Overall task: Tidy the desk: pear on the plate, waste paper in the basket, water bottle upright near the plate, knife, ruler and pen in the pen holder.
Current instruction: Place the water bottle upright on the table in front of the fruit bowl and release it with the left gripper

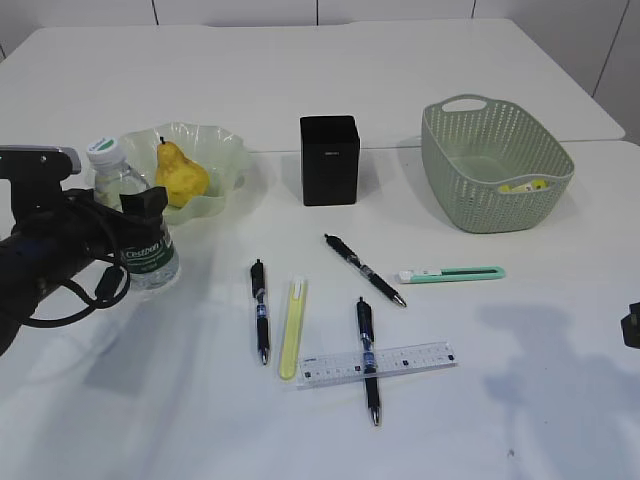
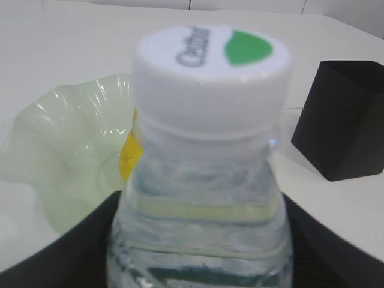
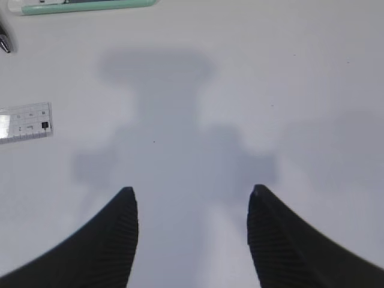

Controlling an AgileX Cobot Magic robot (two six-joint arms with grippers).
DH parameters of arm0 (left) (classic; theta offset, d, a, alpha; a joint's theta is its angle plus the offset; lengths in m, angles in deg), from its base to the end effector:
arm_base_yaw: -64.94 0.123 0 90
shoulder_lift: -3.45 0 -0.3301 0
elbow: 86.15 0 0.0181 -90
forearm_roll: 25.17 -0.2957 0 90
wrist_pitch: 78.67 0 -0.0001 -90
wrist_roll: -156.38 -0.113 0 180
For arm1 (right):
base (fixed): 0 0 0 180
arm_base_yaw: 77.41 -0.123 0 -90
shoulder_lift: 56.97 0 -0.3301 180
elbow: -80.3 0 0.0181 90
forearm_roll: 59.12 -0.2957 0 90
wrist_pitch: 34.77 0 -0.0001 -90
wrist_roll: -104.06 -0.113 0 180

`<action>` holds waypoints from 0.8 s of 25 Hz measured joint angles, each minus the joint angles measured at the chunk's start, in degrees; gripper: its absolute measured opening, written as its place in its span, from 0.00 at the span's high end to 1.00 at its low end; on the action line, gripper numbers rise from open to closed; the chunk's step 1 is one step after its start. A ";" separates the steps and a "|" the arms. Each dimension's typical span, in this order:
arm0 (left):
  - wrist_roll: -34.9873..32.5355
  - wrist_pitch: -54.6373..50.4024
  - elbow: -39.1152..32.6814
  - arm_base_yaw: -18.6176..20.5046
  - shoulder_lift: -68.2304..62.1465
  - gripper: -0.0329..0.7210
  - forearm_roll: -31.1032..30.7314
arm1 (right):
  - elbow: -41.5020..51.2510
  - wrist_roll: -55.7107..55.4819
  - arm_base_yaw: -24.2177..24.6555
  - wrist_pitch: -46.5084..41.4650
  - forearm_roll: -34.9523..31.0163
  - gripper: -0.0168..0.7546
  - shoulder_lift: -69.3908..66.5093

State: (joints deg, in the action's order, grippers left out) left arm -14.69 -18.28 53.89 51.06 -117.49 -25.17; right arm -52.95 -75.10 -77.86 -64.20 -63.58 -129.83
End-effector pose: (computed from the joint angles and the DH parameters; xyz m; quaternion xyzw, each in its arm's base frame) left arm 0.3831 -0.0947 0.1119 0.0332 0.7682 -0.1264 0.6267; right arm 0.2268 0.0061 0.2113 0.0167 0.9632 0.0266 0.2668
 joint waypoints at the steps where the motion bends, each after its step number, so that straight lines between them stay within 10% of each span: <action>1: -0.12 -0.12 0.00 0.00 0.00 0.31 0.00 | 0.00 0.00 0.00 0.00 0.00 0.38 0.00; 20: -6.51 -8.83 0.20 0.60 2.66 0.20 0.00 | 0.00 0.00 0.00 0.00 0.00 0.38 0.00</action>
State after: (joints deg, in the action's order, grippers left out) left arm -21.20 -27.11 54.09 51.65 -114.83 -25.17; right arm -52.95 -75.10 -77.86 -64.20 -63.58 -129.83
